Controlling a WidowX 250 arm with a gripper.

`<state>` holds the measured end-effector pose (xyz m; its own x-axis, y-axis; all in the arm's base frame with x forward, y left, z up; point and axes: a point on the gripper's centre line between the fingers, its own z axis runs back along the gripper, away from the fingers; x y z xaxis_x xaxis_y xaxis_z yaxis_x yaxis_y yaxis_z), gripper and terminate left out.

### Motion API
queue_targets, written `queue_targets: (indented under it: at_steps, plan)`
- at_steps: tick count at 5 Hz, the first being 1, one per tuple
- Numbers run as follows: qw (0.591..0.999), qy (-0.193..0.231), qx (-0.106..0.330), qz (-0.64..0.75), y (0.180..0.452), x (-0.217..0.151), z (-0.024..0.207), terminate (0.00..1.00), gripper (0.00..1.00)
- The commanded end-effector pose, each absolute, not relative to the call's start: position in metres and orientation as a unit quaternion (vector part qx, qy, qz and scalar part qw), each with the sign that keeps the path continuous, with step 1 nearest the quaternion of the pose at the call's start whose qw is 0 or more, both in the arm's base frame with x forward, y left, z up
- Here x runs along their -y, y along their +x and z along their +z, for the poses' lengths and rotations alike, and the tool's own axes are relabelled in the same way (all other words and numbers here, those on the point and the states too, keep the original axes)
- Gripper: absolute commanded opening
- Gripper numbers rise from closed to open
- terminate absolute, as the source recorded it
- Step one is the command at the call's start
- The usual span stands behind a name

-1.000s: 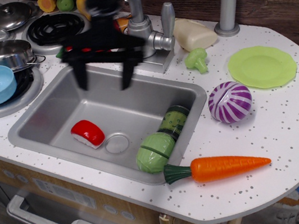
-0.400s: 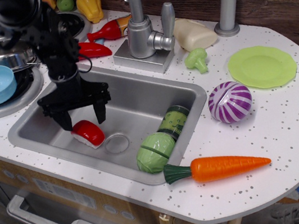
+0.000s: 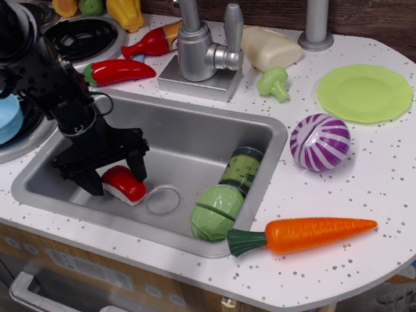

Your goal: Put sushi on plate

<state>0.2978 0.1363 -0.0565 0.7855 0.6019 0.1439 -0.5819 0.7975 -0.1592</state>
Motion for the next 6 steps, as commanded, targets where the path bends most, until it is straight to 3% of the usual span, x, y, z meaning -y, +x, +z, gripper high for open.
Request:
queue_targets:
  at_steps: [1,2,3,5,6]
  plan:
    - [0.944,-0.06,0.079,0.316,0.303,-0.14,-0.063,0.0,0.0]
    - [0.945,-0.055,0.076,0.315,0.303,-0.136,-0.06,0.0,0.0]
    - [0.948,-0.018,0.069,0.309,0.3,-0.123,-0.033,0.0,0.0]
    - [0.988,0.074,0.08,0.106,0.284,-0.073,0.053,0.0,0.0]
    - [0.998,0.044,0.043,-0.018,0.29,-0.044,0.079,0.0,0.0]
